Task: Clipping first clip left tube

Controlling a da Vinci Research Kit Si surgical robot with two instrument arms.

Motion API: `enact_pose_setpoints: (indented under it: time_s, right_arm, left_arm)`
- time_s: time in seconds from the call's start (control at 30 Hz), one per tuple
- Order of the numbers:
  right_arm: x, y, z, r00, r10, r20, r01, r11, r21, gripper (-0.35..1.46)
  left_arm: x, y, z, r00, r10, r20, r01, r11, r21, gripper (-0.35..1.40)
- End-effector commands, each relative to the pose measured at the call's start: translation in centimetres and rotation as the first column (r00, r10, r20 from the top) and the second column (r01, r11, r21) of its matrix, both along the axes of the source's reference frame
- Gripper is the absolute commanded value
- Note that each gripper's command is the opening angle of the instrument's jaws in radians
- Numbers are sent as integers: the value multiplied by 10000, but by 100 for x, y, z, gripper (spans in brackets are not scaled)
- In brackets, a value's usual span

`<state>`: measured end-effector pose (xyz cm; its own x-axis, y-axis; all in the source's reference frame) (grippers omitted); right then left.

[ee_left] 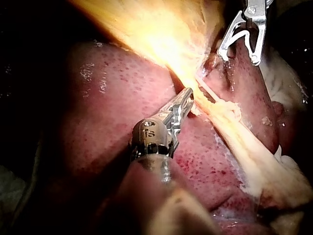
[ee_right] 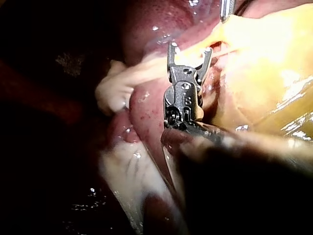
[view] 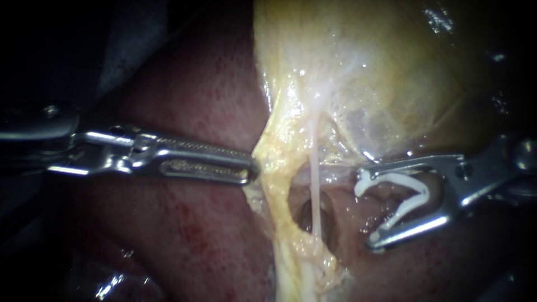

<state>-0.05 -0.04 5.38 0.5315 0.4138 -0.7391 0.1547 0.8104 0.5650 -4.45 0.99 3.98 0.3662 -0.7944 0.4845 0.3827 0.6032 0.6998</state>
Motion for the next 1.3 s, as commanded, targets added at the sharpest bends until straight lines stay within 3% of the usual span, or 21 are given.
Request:
enact_pose_setpoints:
  time_s: [0.03,0.57,1.3]
  right_arm:
    - [3,-2,2,10000,-32,-3,32,10000,0,60]
    - [31,-35,37,9990,-444,-60,444,9990,31,60]
    - [47,-39,78,9981,-602,98,600,9981,158,60]
  left_arm:
    - [0,-1,-2,10000,-20,-17,20,10000,-10,-35]
    - [-11,-16,-30,10000,-58,12,58,10000,69,-35]
    - [-11,-17,-35,10000,-87,34,87,9999,76,-35]
